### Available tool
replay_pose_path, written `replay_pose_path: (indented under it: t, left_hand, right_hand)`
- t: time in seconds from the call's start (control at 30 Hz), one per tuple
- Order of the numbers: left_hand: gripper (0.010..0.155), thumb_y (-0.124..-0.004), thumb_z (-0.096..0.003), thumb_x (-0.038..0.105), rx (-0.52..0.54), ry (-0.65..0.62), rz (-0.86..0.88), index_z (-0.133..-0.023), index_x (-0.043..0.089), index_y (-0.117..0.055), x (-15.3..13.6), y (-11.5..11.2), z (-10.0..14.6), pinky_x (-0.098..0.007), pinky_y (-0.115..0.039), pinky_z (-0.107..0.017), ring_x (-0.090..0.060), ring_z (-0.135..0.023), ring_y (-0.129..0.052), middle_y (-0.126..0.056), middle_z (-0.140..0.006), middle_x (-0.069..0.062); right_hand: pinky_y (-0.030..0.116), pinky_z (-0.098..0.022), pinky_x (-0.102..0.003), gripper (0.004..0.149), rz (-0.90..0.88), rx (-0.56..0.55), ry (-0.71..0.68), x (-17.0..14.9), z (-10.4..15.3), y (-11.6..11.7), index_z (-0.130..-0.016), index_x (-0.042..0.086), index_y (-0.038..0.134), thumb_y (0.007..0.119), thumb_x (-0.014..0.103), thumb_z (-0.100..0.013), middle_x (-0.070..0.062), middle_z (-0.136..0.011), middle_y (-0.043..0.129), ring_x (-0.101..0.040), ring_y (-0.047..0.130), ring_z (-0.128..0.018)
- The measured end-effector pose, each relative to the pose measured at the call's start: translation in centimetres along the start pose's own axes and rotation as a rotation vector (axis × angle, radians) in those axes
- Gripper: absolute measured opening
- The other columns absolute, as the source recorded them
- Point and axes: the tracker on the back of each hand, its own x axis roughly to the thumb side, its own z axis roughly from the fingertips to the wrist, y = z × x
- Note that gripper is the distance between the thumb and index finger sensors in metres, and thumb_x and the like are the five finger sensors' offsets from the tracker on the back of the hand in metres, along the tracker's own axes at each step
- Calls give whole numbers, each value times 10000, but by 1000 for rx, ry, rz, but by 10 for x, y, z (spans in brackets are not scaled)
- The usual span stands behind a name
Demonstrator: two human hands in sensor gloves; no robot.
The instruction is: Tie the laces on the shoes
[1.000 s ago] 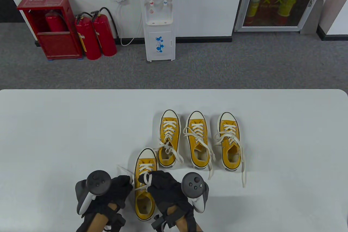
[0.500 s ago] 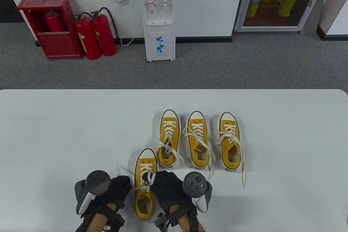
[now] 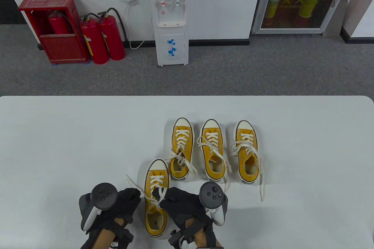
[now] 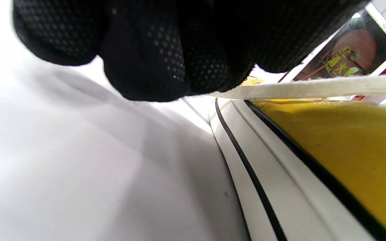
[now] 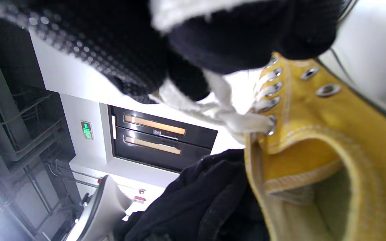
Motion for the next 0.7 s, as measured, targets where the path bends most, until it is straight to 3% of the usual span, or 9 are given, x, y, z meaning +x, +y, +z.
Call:
replay_pose_path:
  t: [0.23, 0.47, 0.6, 0.7]
  left_hand:
    - [481, -833, -460, 468, 27, -4, 28, -889, 255, -876, -1, 4, 2, -551, -838, -467, -246, -405, -1060, -1018, -713, -50]
    - [484, -824, -463, 473, 79, -20, 79, -895, 259, -870, 1, 12, 5, -552, -835, -474, -248, -419, -1060, -1016, -723, -50]
    - [483, -813, -465, 476, 112, -39, 104, -895, 264, -868, 3, 14, 8, -550, -836, -476, -247, -421, -1061, -1015, -727, -48]
    - [480, -807, -467, 477, 153, -69, 147, -896, 269, -865, 7, 18, 13, -548, -836, -479, -245, -427, -1061, -1013, -731, -44]
  right_hand:
    - [749, -499, -509, 436, -97, 80, 17, -3, -1, 4, -816, 175, 911, 911, 310, -402, -41, -719, 960, -108, 929, -274]
    - [699, -541, -546, 531, -126, 61, 44, -3, 0, 10, -803, 158, 925, 960, 467, -372, -40, -683, 958, -144, 917, -330]
    - [678, -551, -558, 512, -81, 38, 56, -1, 0, 13, -779, 149, 933, 976, 447, -364, -31, -634, 953, -161, 906, -333]
    - [649, -579, -577, 430, -43, 21, 62, 1, 1, 16, -771, 149, 931, 956, 337, -386, -27, -623, 948, -187, 911, -369]
